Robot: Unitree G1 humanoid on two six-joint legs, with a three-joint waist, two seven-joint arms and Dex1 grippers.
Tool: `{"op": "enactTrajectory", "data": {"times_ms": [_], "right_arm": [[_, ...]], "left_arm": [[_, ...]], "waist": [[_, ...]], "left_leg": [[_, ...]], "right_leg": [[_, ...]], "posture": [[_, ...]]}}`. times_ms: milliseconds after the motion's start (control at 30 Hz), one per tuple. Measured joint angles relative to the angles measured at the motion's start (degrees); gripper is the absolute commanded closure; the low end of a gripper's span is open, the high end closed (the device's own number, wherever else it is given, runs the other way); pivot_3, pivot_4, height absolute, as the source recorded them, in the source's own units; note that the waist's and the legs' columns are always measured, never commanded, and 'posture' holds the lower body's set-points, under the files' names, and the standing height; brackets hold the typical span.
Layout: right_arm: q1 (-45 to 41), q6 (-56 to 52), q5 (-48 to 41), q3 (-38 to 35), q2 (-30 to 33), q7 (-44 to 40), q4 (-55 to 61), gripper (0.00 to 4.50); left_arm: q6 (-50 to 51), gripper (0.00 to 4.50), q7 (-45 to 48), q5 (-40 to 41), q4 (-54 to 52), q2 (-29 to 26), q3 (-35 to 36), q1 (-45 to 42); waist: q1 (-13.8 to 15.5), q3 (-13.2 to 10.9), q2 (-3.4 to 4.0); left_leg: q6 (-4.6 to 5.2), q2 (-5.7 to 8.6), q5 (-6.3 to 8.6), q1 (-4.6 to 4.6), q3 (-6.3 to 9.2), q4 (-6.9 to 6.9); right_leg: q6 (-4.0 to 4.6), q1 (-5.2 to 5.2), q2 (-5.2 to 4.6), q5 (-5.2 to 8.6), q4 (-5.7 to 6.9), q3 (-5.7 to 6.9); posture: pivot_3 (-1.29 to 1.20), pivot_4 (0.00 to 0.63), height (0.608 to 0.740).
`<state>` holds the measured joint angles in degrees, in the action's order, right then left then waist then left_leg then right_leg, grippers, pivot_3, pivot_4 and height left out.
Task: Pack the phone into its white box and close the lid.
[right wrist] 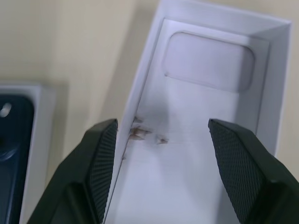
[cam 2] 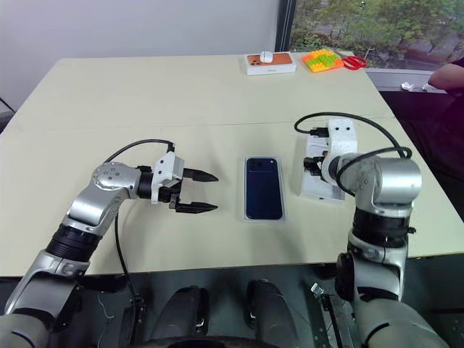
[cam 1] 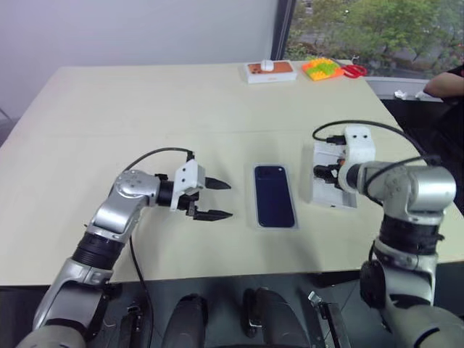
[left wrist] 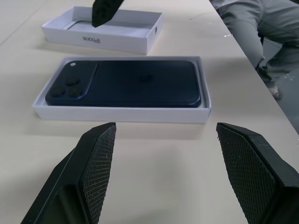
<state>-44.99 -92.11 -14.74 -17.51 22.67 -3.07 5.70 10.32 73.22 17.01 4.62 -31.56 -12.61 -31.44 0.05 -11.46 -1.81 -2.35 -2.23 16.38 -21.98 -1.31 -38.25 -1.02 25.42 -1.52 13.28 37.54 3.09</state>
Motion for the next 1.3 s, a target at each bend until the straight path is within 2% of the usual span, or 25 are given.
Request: {"op": "enactTrajectory", "data": {"times_ms": [433, 867, 1233, 1267, 1300], "right_arm": [[-5.61, 0.0, -5.51, 0.89, 0.96, 3.39, -11.49, 1.28], [-6.67, -0.01, -10.87, 2.87, 1.05, 7.21, -10.55, 1.28], [-4.88, -0.01, -21.79, 4.24, 0.78, 18.86, -12.53, 1.28], [-4.68, -0.01, -23.42, 4.54, 0.73, 20.7, -13.08, 1.86], [-4.62, -0.01, -24.61, 4.76, 0.72, 22.08, -13.55, 2.1]], "left_arm": [[-0.12, 0.87, -0.17, -0.26, 0.06, 0.67, -0.01, 0.3], [-0.07, 0.87, -0.95, -0.25, -0.28, 0.65, 0.04, 1.69], [-0.14, 0.87, -1.03, -0.26, -0.26, 0.78, 0.04, 1.62], [-0.21, 0.87, -1.11, -0.26, -0.25, 0.8, 0.04, 1.62], [-0.32, 0.87, -1.17, -0.26, -0.25, 0.83, 0.04, 1.62]], "waist": [[-1.0, 0.01, 0.02], [-0.86, 0.01, 0.03], [-0.89, 0.01, 0.03], [-0.89, 0.01, 0.03], [-0.9, 0.01, 0.03]], "left_leg": [[0.01, -0.11, 0.0, 0.01, -0.01, 0.02], [0.01, -0.12, 0.0, -0.05, -0.02, 0.02], [0.01, -0.13, 0.0, -0.07, -0.02, 0.02], [0.01, -0.13, 0.0, -0.07, -0.02, 0.02], [0.01, -0.13, 0.0, -0.07, -0.02, 0.02]], "right_leg": [[0.0, 0.01, 0.06, -0.02, 0.01, 0.0], [0.0, 0.05, 0.04, -0.02, -0.02, 0.0], [0.0, 0.06, 0.04, -0.02, -0.03, 0.0], [0.01, 0.06, 0.04, -0.02, -0.03, 0.0], [0.0, 0.06, 0.04, -0.02, -0.03, 0.0]], "posture": [[0.0, 0.15, 0.74], [0.0, 0.15, 0.74], [0.0, 0.15, 0.74], [0.0, 0.15, 0.74], [0.0, 0.15, 0.74]]}}
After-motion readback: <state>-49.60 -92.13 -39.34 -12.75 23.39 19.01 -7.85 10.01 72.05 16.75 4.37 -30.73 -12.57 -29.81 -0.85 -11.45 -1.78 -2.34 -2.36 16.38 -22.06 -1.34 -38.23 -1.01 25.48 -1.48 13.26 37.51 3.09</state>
